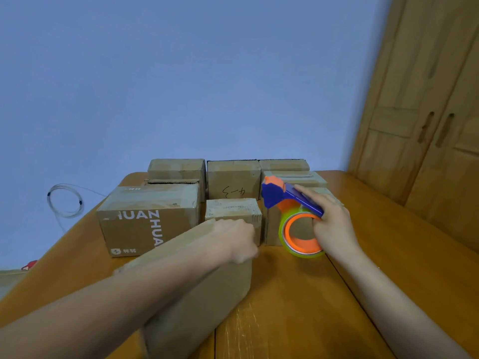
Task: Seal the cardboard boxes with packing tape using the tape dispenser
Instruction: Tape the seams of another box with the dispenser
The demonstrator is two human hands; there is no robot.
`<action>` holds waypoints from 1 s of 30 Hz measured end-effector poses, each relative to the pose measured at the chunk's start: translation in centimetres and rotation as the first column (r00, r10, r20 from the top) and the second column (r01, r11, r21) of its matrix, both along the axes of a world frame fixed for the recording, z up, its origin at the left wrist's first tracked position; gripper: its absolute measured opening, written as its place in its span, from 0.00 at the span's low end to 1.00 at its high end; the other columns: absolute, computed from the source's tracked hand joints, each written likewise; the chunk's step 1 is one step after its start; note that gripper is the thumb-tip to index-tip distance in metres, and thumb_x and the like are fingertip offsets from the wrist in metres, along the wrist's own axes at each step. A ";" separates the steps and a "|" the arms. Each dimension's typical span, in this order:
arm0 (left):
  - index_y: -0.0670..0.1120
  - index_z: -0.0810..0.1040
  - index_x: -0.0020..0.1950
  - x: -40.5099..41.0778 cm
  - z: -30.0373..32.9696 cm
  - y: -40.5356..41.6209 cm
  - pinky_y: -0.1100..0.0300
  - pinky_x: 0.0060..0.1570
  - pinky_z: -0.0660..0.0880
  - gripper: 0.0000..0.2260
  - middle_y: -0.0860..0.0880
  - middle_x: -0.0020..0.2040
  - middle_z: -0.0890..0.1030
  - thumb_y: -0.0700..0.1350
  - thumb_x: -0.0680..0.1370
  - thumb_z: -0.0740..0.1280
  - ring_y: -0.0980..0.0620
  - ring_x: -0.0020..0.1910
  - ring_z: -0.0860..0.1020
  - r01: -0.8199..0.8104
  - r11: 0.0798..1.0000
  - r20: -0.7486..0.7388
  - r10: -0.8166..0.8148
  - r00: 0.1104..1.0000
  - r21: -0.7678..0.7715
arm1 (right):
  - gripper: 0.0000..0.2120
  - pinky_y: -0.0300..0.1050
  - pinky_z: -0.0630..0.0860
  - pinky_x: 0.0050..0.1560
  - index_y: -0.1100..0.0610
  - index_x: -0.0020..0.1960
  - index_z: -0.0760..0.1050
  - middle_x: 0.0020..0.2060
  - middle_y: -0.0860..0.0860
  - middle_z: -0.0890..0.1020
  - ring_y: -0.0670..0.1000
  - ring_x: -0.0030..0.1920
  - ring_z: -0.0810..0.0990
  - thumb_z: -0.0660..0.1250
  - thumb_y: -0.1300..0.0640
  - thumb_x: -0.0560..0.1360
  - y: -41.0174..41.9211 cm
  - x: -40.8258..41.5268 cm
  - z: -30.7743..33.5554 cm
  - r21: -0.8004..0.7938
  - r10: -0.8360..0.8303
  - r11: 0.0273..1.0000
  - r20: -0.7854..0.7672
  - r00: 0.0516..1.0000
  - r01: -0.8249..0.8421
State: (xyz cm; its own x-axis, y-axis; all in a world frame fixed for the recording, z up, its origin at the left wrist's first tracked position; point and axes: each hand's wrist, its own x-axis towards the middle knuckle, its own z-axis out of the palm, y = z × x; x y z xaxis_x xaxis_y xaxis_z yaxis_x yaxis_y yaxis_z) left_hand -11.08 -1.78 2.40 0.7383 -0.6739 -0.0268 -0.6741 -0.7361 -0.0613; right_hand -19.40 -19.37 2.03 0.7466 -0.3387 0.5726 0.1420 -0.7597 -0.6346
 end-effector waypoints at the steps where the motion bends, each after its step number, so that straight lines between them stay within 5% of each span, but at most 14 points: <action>1: 0.45 0.76 0.41 0.3 0.0 -0.2 0.60 0.36 0.70 0.12 0.50 0.36 0.74 0.51 0.78 0.61 0.50 0.39 0.75 -0.052 0.998 0.002 0.052 0.999 -0.036 | 0.31 0.29 0.70 0.42 0.46 0.67 0.71 0.54 0.46 0.75 0.45 0.54 0.72 0.66 0.74 0.73 0.1 0.0 0.3 -0.003 0.005 1.000 0.012 1.000 -0.005; 3: 0.46 0.71 0.38 0.7 0.2 -0.6 0.58 0.41 0.72 0.11 0.49 0.37 0.73 0.49 0.78 0.59 0.50 0.41 0.74 -0.137 0.986 -0.016 0.136 0.991 -0.099 | 0.31 0.29 0.70 0.43 0.47 0.68 0.71 0.54 0.46 0.75 0.46 0.55 0.72 0.66 0.74 0.73 0.2 0.0 0.6 -0.008 0.012 1.000 0.019 1.000 -0.012; 10: 0.44 0.77 0.55 1.9 0.0 -2.4 0.53 0.54 0.74 0.13 0.46 0.49 0.76 0.48 0.79 0.57 0.47 0.50 0.76 -0.237 0.970 -0.026 0.236 0.971 -0.045 | 0.31 0.29 0.70 0.41 0.48 0.69 0.70 0.55 0.45 0.73 0.45 0.55 0.70 0.67 0.73 0.72 0.5 0.0 1.6 -0.040 0.002 0.999 0.001 1.000 -0.002; 16: 0.47 0.75 0.60 0.7 2.6 1.3 0.51 0.57 0.70 0.23 0.45 0.59 0.77 0.62 0.81 0.51 0.46 0.60 0.73 -0.010 0.990 -0.041 0.004 0.999 -0.144 | 0.35 0.32 0.71 0.42 0.41 0.64 0.68 0.55 0.45 0.74 0.46 0.55 0.71 0.66 0.76 0.71 0.4 -0.5 2.0 -0.083 0.043 0.996 0.047 0.998 -0.039; 19: 0.56 0.61 0.76 -1.0 2.1 6.0 0.51 0.73 0.51 0.29 0.52 0.78 0.58 0.68 0.78 0.49 0.50 0.77 0.55 0.211 0.958 0.034 -0.209 0.977 -0.192 | 0.36 0.34 0.71 0.42 0.40 0.64 0.68 0.54 0.45 0.75 0.48 0.55 0.72 0.66 0.77 0.70 0.0 -0.8 2.0 -0.108 0.058 0.993 0.078 0.995 -0.050; 22: 0.63 0.47 0.77 -2.6 0.3 9.8 0.53 0.73 0.36 0.33 0.57 0.78 0.42 0.72 0.74 0.46 0.54 0.77 0.38 0.218 0.964 0.013 -0.218 0.976 -0.152 | 0.35 0.33 0.70 0.42 0.42 0.65 0.69 0.55 0.47 0.75 0.47 0.56 0.72 0.66 0.77 0.70 0.2 -0.9 1.9 -0.111 0.077 0.991 0.073 0.994 -0.068; 30: 0.63 0.43 0.77 -3.6 -1.0 9.2 0.47 0.75 0.39 0.34 0.55 0.79 0.39 0.72 0.74 0.47 0.52 0.76 0.33 0.012 0.994 -0.183 -0.032 0.983 -0.109 | 0.33 0.21 0.66 0.45 0.51 0.67 0.73 0.56 0.50 0.76 0.45 0.53 0.71 0.64 0.79 0.69 2.2 -0.3 1.5 -0.162 0.113 0.981 0.053 0.992 -0.104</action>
